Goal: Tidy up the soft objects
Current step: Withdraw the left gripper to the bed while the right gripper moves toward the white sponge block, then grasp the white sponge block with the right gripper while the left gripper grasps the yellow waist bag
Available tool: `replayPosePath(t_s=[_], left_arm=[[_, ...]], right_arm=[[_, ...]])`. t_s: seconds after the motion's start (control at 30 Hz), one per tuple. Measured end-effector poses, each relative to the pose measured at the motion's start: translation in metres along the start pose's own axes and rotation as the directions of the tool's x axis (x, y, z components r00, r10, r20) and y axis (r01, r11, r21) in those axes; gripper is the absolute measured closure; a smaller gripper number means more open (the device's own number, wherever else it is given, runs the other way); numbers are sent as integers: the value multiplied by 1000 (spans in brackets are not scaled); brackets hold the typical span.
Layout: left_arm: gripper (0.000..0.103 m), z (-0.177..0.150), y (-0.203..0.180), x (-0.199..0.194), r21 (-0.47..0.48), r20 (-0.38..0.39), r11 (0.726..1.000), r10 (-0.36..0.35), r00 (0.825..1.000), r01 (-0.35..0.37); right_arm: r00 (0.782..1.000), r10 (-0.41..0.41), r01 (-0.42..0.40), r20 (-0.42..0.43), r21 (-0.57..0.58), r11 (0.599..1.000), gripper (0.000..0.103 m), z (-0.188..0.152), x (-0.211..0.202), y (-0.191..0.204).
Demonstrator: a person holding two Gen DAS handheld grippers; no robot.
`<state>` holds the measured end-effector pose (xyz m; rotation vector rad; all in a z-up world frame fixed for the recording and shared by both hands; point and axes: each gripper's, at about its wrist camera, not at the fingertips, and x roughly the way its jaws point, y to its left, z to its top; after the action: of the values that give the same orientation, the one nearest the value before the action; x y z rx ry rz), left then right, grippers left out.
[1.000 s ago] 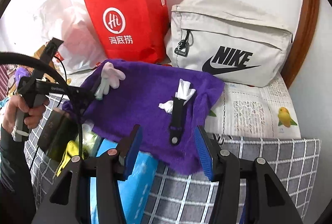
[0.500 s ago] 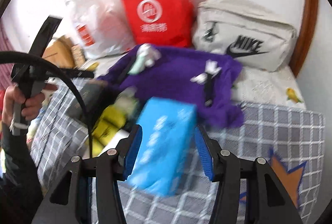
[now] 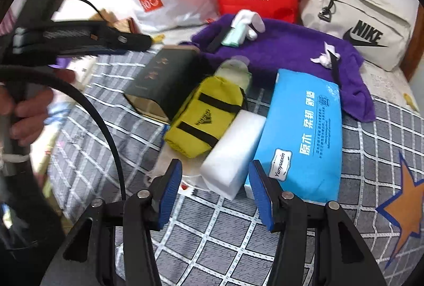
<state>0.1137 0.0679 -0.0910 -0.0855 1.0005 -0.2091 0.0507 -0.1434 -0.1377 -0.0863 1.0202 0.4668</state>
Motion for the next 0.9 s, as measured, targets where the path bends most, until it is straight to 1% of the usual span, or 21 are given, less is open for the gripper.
replayPosePath(t_s=[0.07,0.17,0.27,0.33,0.37,0.4,0.47,0.53,0.63,0.8,0.9], left_arm=[[41,-4,3,-2,-4,6,1000,-3,1000,3],[41,-10,10,-5,-12,14,1000,-14,1000,14],[41,-14,15,-7,-15,20,1000,-24,1000,24],[40,-16,17,-9,-14,24,1000,-27,999,27],[40,-18,17,-9,-15,24,1000,-27,999,28],[40,-20,18,-9,-16,24,999,-28,999,29],[39,-23,20,-10,-15,25,1000,-27,999,28],[39,-25,22,-10,-17,24,1000,-22,999,22],[39,-27,21,-9,-13,27,1000,-12,1000,12],[39,-30,11,-5,15,24,999,-49,998,49],[39,-34,-4,-1,62,18,996,-70,997,69]], right_arm=[[999,-41,41,-1,5,999,51,-1,4,5],[993,-116,117,9,-23,993,51,-1,8,16],[975,-220,221,15,-86,972,51,-2,19,31],[960,-278,278,21,-138,951,66,-4,27,39],[957,-290,288,11,-147,946,68,-5,29,41],[956,-292,291,12,-147,945,69,-6,29,40],[963,-270,270,14,-126,955,69,-6,23,36],[978,-206,206,9,-85,975,70,-4,11,29],[988,-149,151,31,-50,987,70,-4,-10,25],[991,-104,106,82,-21,994,70,-8,-45,15],[983,-133,133,125,10,991,70,-10,-65,1]])
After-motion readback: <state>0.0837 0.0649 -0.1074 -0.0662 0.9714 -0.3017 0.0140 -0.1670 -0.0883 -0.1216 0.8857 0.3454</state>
